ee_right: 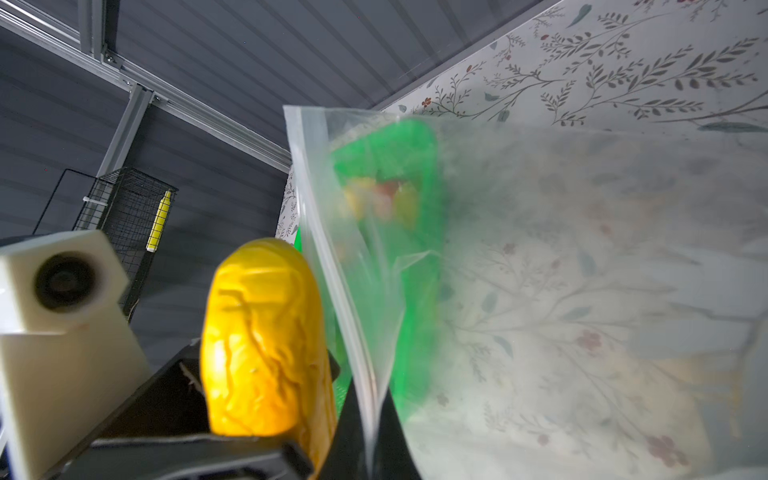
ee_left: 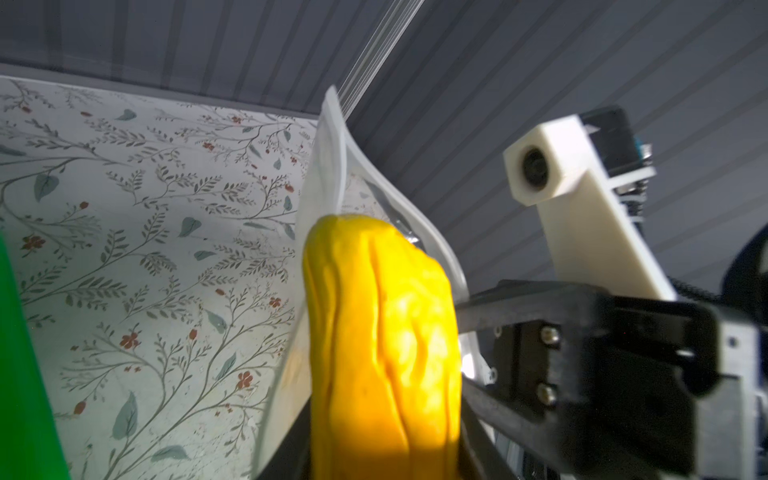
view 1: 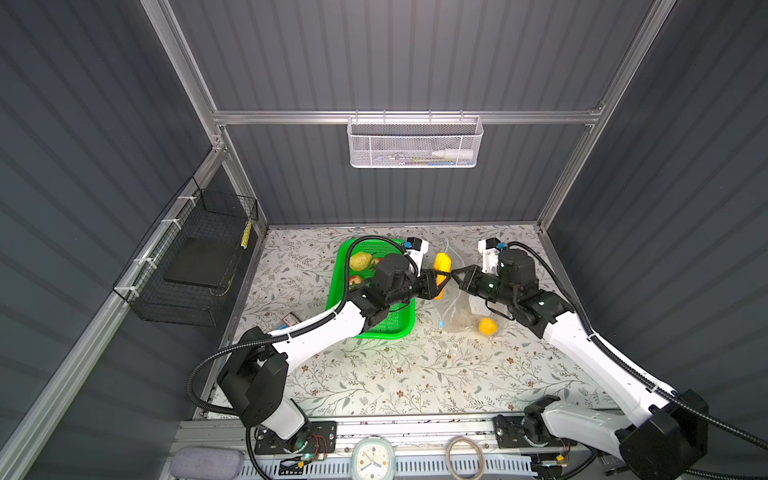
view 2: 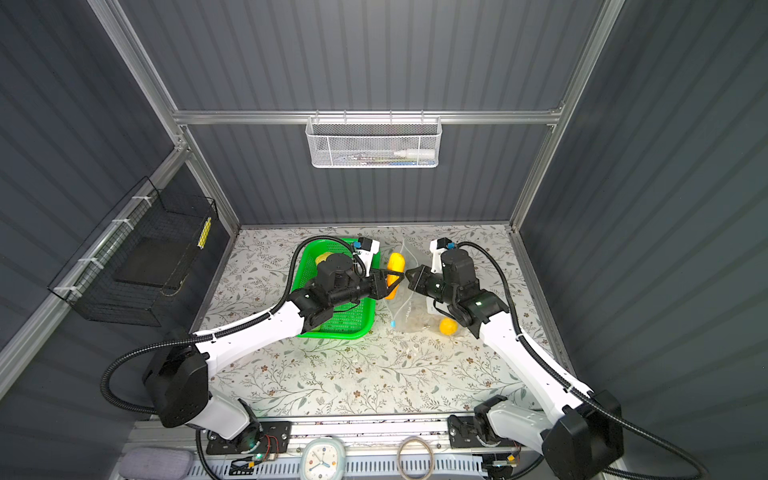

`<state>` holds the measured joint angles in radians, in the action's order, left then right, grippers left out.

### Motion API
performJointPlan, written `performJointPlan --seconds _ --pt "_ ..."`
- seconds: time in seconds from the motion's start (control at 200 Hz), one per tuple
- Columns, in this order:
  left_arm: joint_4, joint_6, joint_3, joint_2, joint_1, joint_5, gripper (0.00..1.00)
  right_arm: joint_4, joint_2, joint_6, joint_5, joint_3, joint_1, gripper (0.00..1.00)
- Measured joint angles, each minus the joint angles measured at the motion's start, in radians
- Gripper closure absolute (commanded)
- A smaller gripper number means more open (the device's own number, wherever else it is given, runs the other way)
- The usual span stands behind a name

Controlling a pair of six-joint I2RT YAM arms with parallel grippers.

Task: Place the food in the zip-top bag and seal the zipper
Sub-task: 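Carry the yellow fruit into the bag held by the right gripper and release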

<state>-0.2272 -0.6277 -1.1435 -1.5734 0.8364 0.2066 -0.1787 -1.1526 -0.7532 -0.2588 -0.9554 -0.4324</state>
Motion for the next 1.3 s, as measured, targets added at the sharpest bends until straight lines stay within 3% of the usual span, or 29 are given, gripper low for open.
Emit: performJointPlan --seconds 0.61,0.915,1.301 --pt "0.34 0.07 -0.165 -0.134 0.036 -0.14 0.46 -0.001 -0.002 0.002 -0.007 0.002 0.0 1.0" --pt "0.372 0.07 -0.165 -0.138 0.036 -0.174 0.44 0.0 -0.017 0.0 -0.007 0.034 0.0 1.0" --pt "0.336 0.071 -0.156 -0.069 0.035 -0.179 0.24 0.006 -0.018 0.003 0.008 0.034 0.002 1.0"
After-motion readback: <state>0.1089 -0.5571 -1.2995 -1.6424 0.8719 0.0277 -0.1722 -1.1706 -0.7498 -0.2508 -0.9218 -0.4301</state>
